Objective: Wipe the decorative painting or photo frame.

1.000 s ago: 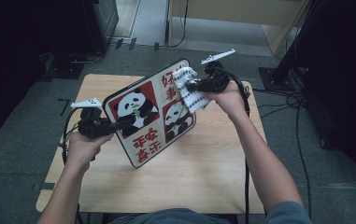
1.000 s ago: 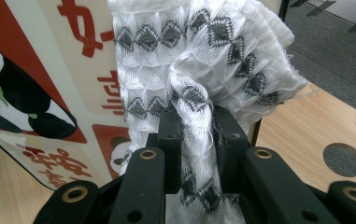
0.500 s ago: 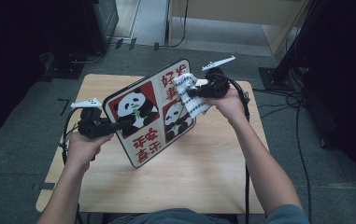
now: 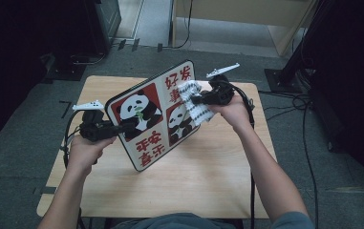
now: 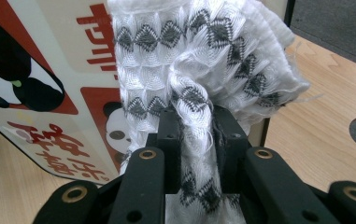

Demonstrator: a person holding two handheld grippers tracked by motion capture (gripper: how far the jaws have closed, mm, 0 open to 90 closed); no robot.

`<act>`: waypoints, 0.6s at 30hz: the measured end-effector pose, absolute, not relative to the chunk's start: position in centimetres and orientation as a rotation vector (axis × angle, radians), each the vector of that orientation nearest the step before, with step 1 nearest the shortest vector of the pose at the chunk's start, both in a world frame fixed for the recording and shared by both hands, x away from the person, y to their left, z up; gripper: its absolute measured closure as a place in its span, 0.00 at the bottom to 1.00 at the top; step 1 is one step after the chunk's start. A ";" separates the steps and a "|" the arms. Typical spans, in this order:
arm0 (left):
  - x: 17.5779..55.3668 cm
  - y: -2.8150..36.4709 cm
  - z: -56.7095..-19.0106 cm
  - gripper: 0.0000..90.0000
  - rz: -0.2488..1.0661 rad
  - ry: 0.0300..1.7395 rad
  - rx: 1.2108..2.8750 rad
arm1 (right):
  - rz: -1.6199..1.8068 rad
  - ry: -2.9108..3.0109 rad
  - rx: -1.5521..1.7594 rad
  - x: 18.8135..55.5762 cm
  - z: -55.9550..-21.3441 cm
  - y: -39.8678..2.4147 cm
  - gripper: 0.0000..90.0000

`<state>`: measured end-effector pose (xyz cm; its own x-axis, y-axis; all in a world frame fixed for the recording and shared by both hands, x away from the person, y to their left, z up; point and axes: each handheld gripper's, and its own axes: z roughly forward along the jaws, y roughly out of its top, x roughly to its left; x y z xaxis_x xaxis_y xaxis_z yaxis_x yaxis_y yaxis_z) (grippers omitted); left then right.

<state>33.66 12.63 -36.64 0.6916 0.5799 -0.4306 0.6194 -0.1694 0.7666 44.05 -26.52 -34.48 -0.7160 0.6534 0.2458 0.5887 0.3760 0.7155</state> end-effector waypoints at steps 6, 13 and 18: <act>33.7 12.6 -36.6 0.86 -0.048 0.945 1.839 | 1.275 2.549 1.155 43.9 -35.1 -26.5 0.85; 33.7 12.6 -36.6 0.86 -0.047 0.945 1.839 | 1.277 2.557 1.161 43.8 -35.8 -26.7 0.85; 33.7 12.6 -36.6 0.86 -0.046 0.943 1.840 | 1.269 2.570 1.169 43.7 -36.2 -26.8 0.85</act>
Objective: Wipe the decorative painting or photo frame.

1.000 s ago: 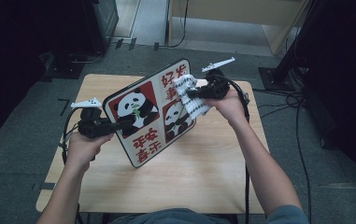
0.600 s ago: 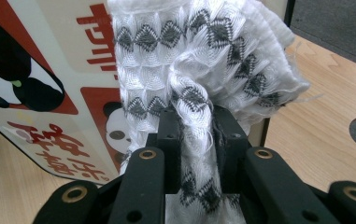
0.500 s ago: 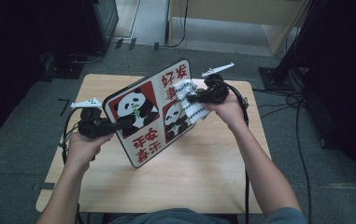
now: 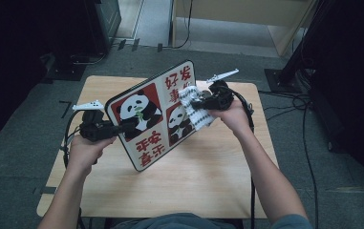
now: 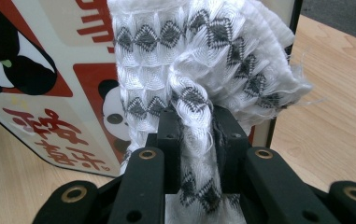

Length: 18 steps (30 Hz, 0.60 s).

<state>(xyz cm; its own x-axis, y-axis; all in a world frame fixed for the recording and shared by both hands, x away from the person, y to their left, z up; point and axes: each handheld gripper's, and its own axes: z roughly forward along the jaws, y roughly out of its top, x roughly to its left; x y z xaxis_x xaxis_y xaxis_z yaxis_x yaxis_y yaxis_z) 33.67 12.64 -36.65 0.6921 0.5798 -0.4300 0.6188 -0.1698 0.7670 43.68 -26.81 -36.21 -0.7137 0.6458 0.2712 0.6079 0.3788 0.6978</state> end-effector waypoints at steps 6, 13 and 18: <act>33.7 12.7 -36.7 0.86 -0.050 0.943 1.838 | 1.264 2.577 1.170 43.6 -36.8 -26.8 0.85; 33.7 12.7 -36.6 0.86 -0.055 0.944 1.838 | 1.280 2.580 1.169 43.5 -37.3 -26.8 0.85; 33.7 12.7 -36.7 0.86 -0.054 0.944 1.837 | 1.276 2.588 1.168 43.3 -37.7 -26.7 0.85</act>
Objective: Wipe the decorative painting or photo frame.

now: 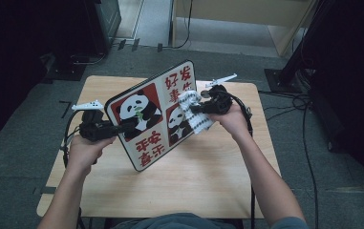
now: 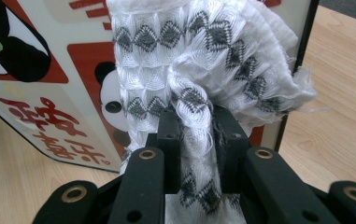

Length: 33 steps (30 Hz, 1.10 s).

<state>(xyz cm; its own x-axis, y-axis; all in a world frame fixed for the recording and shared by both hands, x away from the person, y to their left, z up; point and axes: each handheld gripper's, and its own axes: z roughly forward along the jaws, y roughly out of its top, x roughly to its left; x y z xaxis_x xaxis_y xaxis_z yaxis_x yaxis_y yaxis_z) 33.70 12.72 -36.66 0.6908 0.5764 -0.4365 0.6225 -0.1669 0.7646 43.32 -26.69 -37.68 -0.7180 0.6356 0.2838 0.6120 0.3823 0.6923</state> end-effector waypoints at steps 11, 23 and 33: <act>33.7 12.7 -36.7 0.86 -0.054 0.942 1.837 | 1.286 2.596 1.181 43.2 -39.0 -26.8 0.85; 33.7 12.7 -36.7 0.86 -0.055 0.940 1.839 | 1.291 2.613 1.217 42.9 -40.8 -27.0 0.85; 33.8 12.7 -36.6 0.86 -0.051 0.933 1.846 | 1.240 2.642 1.254 42.8 -41.9 -26.8 0.85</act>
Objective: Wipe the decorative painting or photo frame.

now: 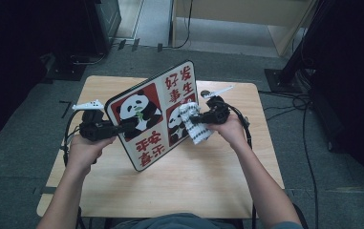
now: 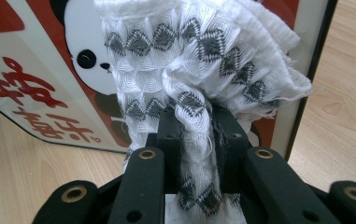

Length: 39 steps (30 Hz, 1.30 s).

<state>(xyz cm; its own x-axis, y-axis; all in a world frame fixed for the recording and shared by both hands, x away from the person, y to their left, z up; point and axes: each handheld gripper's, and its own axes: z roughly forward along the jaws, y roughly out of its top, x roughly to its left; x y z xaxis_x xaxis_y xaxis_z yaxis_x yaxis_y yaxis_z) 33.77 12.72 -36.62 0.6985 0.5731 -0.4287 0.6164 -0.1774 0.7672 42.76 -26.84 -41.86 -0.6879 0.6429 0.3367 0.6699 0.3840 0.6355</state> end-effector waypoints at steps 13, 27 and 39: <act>33.7 12.7 -36.6 0.86 -0.048 0.932 1.850 | -1.157 -2.604 -1.260 42.6 -43.5 -27.1 0.85; 33.7 12.7 -36.6 0.86 -0.050 0.929 1.852 | -1.092 -2.591 -1.292 42.5 -45.7 -27.2 0.84; 33.7 12.7 -36.6 0.86 -0.051 0.926 1.851 | -1.049 -2.523 -1.332 42.3 -47.8 -27.5 0.84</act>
